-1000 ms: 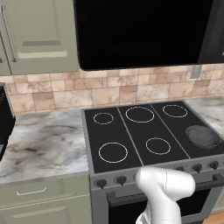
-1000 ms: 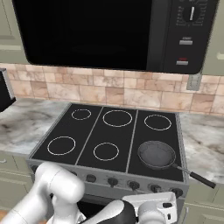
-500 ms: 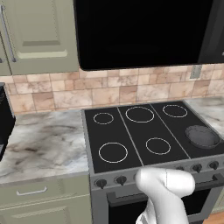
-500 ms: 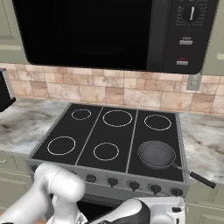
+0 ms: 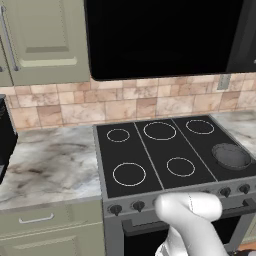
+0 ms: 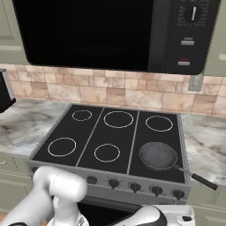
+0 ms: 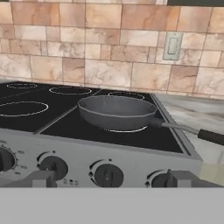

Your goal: Turn on the front right burner of the stove.

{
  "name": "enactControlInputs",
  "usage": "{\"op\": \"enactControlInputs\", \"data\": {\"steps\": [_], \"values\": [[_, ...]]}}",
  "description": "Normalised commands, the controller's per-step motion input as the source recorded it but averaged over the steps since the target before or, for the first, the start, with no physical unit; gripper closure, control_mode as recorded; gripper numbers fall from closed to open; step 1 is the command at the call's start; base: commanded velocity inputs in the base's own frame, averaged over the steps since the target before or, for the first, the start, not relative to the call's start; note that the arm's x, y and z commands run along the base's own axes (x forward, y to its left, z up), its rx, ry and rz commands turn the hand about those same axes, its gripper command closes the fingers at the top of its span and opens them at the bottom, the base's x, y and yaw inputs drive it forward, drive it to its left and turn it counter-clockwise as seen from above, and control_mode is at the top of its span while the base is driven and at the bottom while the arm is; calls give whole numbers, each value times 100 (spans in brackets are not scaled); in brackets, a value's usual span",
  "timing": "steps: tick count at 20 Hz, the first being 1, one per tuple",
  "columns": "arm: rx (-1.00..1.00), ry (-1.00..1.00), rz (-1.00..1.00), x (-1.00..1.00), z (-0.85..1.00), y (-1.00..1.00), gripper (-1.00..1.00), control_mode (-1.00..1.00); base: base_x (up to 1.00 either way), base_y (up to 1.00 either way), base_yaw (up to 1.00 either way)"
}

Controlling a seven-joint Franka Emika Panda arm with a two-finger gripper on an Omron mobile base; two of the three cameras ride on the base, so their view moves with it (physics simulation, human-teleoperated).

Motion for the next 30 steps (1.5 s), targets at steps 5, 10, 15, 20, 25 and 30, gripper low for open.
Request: {"op": "enactControlInputs", "data": {"steps": [5, 10, 15, 20, 25, 30], "values": [[9, 0, 0, 21, -20, -14, -100, -100, 0, 0, 0], [11, 0, 0, 29, -15, -9, -100, -100, 0, 0, 0], [8, 0, -1, 33, -20, -15, -100, -100, 0, 0, 0], [3, 0, -1, 25, -27, -24, -100, -100, 0, 0, 0], [0, 0, 0, 3, -32, -25, -100, -100, 0, 0, 0], [6, 0, 0, 8, -12, -12, -100, -100, 0, 0, 0]]}}
